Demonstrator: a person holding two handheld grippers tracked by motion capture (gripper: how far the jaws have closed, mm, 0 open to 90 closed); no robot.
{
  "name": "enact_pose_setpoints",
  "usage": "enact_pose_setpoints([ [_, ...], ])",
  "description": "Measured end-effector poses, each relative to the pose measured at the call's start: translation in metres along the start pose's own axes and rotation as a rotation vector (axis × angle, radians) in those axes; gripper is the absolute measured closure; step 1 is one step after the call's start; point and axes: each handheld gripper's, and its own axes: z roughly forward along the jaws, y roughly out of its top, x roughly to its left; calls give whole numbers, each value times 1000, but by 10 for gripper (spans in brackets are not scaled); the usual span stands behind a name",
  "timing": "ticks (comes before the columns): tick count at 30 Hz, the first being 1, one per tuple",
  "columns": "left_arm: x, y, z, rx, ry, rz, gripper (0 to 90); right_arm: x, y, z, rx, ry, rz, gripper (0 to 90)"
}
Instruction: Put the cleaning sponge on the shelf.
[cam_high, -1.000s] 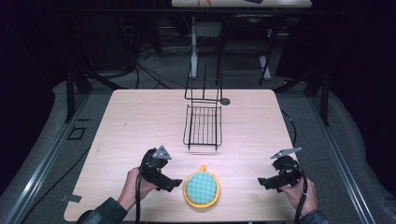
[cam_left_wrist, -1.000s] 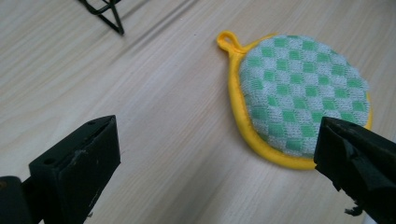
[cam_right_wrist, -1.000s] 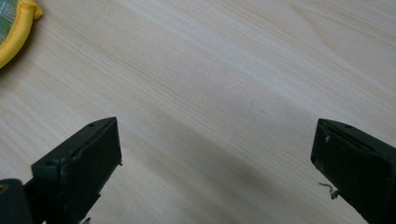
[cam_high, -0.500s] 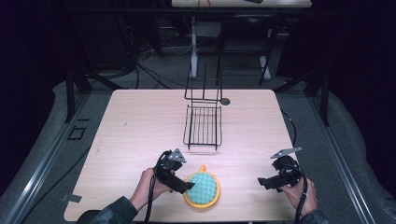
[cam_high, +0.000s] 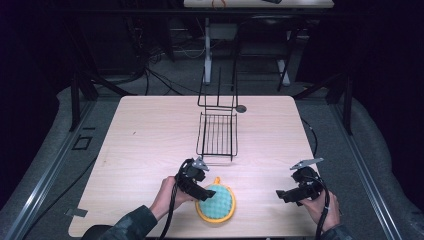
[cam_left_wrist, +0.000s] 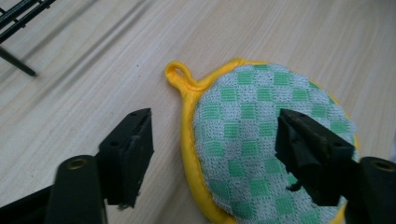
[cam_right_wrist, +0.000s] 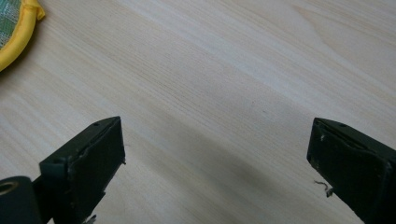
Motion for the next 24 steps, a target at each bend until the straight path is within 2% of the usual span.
enact_pose_setpoints([
  [5,2,0,7,36,-4,-9,471,0,0,-1,-10,2,5,45],
  [6,2,-1,8,30,-22,-19,511,0,0,-1,-9,3,6,47],
  [9,2,-3,9,24,-40,-32,607,-1,-1,-2,-1,4,1,47],
  [11,2,-4,9,22,-43,-40,620,-1,-1,-1,-13,6,4,47],
  [18,2,-7,10,14,-39,-36,677,0,-1,-1,-1,4,1,49],
  [24,1,-7,10,10,-22,-20,794,0,-1,-1,0,10,4,51],
])
